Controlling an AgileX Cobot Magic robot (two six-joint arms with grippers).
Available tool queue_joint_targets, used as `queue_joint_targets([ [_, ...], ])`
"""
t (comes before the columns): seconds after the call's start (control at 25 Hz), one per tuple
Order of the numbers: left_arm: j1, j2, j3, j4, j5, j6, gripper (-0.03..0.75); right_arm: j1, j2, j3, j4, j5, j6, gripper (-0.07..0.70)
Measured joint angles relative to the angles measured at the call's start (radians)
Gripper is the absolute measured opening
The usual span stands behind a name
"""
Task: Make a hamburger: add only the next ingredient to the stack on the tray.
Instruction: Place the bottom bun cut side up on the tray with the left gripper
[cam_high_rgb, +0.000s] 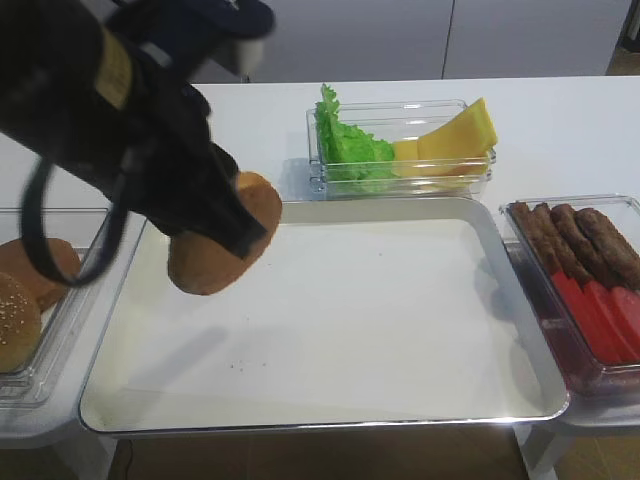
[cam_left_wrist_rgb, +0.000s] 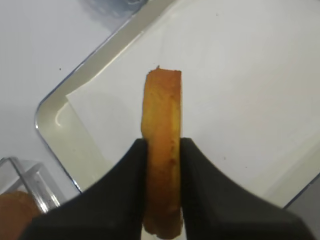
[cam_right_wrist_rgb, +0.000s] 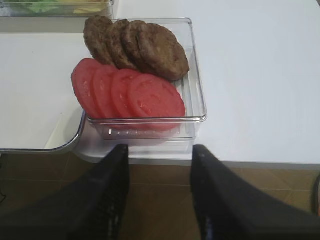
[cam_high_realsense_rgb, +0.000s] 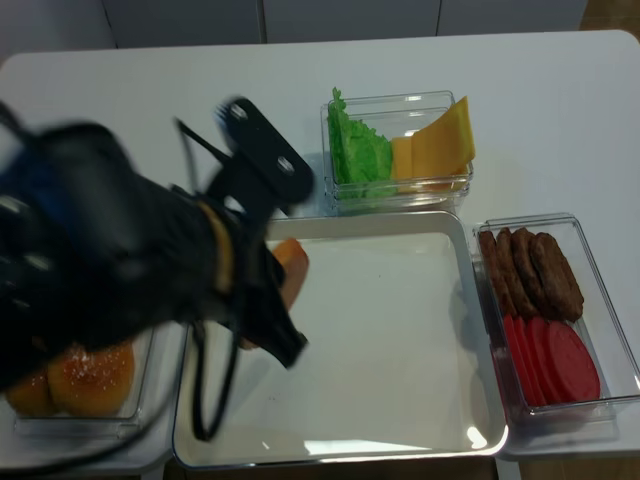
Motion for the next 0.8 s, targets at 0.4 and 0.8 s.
queue_joint_targets([
  [0.4, -0.251, 0.21, -0.076, 0.447, 0.026, -0.303, 0.134, 0.0, 0.0, 0.0, 0.0, 0.0, 0.0, 0.323],
  [0.8, -0.282, 0.383, -0.156, 0.533, 0.105, -0.287, 0.134, 0.0, 0.0, 0.0, 0.0, 0.0, 0.0, 0.323],
])
